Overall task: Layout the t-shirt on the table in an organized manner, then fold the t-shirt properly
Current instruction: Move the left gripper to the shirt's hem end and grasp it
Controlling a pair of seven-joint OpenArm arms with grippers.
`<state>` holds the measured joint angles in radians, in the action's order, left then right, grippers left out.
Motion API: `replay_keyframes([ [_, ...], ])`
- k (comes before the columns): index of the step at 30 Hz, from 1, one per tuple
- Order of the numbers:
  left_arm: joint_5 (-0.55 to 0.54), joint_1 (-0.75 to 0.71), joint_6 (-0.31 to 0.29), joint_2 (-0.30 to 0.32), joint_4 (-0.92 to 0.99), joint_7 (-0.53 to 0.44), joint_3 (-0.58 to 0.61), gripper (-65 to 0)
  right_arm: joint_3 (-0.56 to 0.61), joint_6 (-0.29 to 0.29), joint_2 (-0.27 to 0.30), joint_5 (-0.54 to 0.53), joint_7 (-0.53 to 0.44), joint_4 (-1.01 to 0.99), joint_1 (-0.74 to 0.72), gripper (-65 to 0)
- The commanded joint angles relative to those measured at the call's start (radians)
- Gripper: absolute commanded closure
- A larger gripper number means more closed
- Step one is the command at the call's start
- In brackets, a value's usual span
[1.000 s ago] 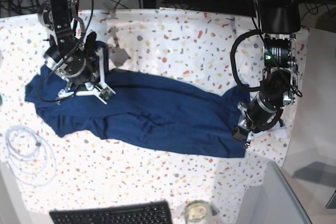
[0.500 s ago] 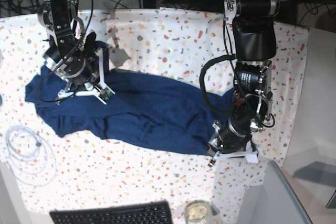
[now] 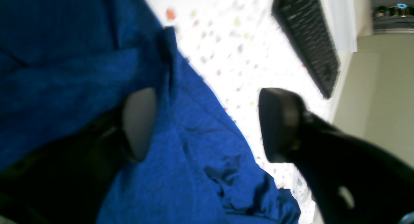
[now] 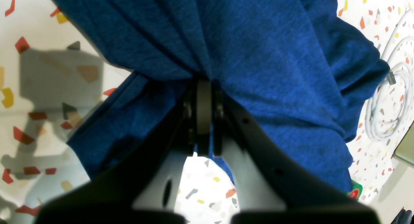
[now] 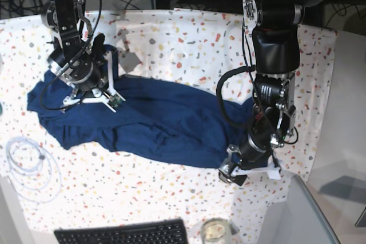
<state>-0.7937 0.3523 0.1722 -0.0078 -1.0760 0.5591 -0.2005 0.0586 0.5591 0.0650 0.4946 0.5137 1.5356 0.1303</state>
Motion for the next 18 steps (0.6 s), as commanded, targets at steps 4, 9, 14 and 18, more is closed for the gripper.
replay_keyframes([
  [4,-0.010,-0.101,-0.013,-0.016,-0.152,-0.011,-0.109,-44.1,-0.004,-0.001,0.002,-0.003,-0.013,0.021,-0.010,0.0],
  [9,-0.003,-0.137,-0.013,-0.042,-0.096,-0.011,-0.235,-32.9,-0.004,-0.001,0.000,-0.006,-0.013,0.021,-0.010,0.0],
  [14,-0.002,-0.112,-0.013,-0.041,-0.045,-0.011,-0.238,-29.8,-0.004,-0.001,-0.004,-0.006,-0.013,0.021,-0.010,0.0],
  [18,0.000,-0.072,-0.013,-0.041,-0.010,-0.009,-0.238,-29.8,-0.004,-0.001,-0.006,-0.006,-0.013,0.019,-0.010,0.0],
])
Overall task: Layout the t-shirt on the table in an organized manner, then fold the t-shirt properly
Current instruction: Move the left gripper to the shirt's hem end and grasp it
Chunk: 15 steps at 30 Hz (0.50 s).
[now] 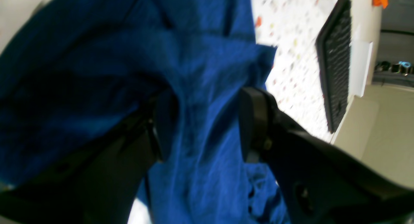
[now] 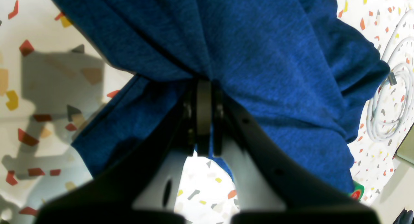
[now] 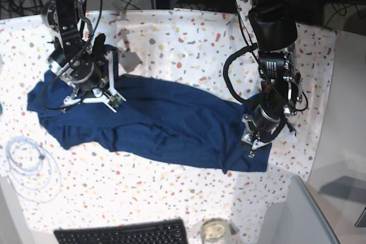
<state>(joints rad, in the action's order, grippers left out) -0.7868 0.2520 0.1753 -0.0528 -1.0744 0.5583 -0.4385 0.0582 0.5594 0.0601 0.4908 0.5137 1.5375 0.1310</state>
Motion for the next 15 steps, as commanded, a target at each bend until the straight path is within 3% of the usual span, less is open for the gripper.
replay_keyframes([
  [1,-0.007,0.037,-0.016,0.005,0.000,-0.008,0.002,-29.8,-0.004,-0.002,-0.001,-0.002,-0.013,0.018,-0.011,0.0],
  [6,-0.007,0.057,0.000,0.005,0.012,-0.004,0.002,-29.8,-0.004,-0.002,-0.001,-0.002,-0.013,0.018,-0.011,0.0],
  [10,-0.007,0.051,0.154,0.005,-0.031,-0.004,0.004,-29.6,-0.004,-0.002,-0.001,-0.002,-0.013,0.014,-0.011,0.0],
  [15,-0.007,0.080,0.194,0.026,0.003,-0.005,0.010,-29.6,-0.004,-0.002,-0.001,-0.002,-0.013,0.014,-0.011,0.0],
])
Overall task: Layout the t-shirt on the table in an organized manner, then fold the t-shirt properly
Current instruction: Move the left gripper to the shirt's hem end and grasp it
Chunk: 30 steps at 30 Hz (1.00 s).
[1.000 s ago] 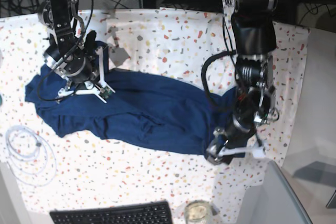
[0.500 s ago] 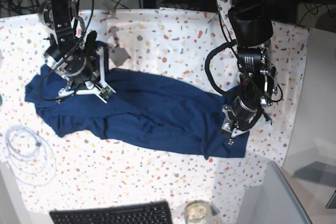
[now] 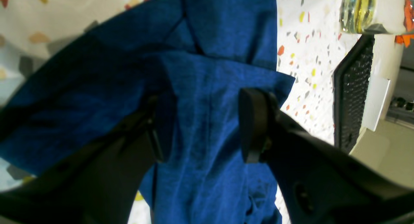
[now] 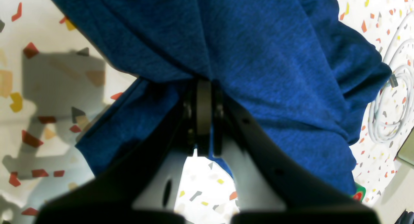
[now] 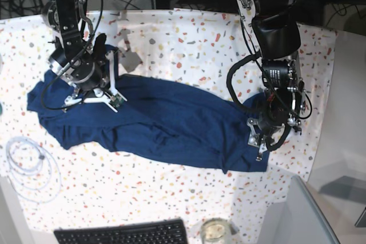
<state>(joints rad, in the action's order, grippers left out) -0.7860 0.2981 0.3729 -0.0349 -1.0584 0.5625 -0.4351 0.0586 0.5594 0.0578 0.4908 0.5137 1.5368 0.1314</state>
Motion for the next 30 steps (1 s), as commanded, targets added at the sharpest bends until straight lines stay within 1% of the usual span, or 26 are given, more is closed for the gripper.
replay_keyframes([
  [1,-0.008,0.043,-0.004,0.010,0.004,-0.009,0.023,-29.6,-0.004,-0.002,0.001,-0.002,-0.013,0.015,-0.011,0.0],
  [3,-0.008,0.059,0.002,0.030,0.034,-0.012,0.077,-29.6,-0.004,-0.002,0.001,-0.002,-0.013,0.014,-0.013,0.0],
  [6,-0.008,0.072,0.033,0.034,0.042,-0.014,0.126,-29.6,-0.004,-0.002,0.001,-0.002,-0.013,0.014,-0.013,0.0],
  [10,-0.008,0.077,0.079,0.030,0.040,-0.015,0.129,-29.6,-0.004,-0.002,0.001,-0.002,-0.013,0.014,-0.013,0.0],
  [15,-0.014,0.075,0.102,0.030,0.014,-0.040,0.138,-29.6,-0.004,-0.002,0.001,-0.002,-0.013,0.014,-0.013,0.0],
  [19,-0.010,0.079,0.107,0.030,0.017,-0.042,0.138,-29.6,-0.004,-0.002,0.001,-0.002,-0.013,0.014,-0.013,0.0],
  [25,-0.008,0.131,0.107,0.033,0.111,-0.045,0.140,-29.6,-0.004,-0.002,0.001,-0.002,-0.013,0.014,-0.014,0.0],
  [30,-0.008,0.145,0.105,0.033,0.171,-0.103,0.140,-29.5,-0.004,-0.002,0.001,-0.002,-0.013,0.014,-0.016,0.0],
])
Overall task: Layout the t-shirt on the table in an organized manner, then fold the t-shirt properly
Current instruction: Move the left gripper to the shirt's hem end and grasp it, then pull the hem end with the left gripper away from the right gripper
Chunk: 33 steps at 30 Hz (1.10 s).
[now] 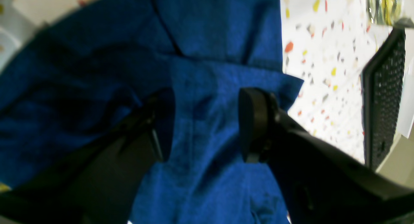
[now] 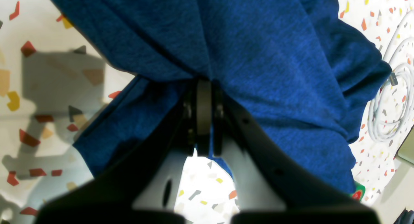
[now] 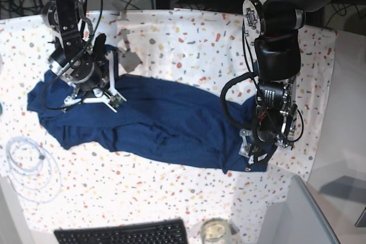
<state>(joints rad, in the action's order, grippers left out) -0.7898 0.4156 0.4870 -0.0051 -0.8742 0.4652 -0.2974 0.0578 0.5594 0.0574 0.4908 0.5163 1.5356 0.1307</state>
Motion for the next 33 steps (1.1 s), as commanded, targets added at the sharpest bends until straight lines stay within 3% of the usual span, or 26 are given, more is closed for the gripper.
replay_keyframes([
  [1,-0.004,0.029,-0.009,0.003,-0.003,-0.010,0.002,-29.5,-0.003,-0.002,0.002,-0.002,-0.015,0.015,-0.015,0.0],
  [5,0.000,0.030,-0.009,0.004,0.017,-0.015,0.002,-29.5,-0.003,-0.002,0.002,-0.002,-0.015,0.015,-0.015,0.0],
  [11,0.109,0.049,-0.009,-0.002,0.017,-0.009,0.002,-29.5,-0.003,-0.002,0.002,-0.002,-0.015,0.015,-0.016,0.0],
  [21,0.111,0.073,-0.009,-0.002,0.022,-0.007,0.002,-29.5,-0.003,-0.002,0.002,-0.002,-0.015,0.015,-0.016,0.0],
  [25,0.111,0.104,-0.009,-0.002,0.114,-0.010,0.000,-29.3,-0.003,-0.002,0.002,-0.002,-0.015,0.015,-0.016,0.0],
  [27,0.114,0.127,-0.009,0.000,0.166,-0.012,0.002,-25.3,-0.003,-0.002,0.002,-0.002,-0.015,0.015,-0.016,0.0],
  [33,0.114,0.136,-0.009,0.000,0.209,-0.013,0.002,-2.0,-0.003,-0.002,0.002,-0.002,-0.015,0.015,-0.018,0.0],
])
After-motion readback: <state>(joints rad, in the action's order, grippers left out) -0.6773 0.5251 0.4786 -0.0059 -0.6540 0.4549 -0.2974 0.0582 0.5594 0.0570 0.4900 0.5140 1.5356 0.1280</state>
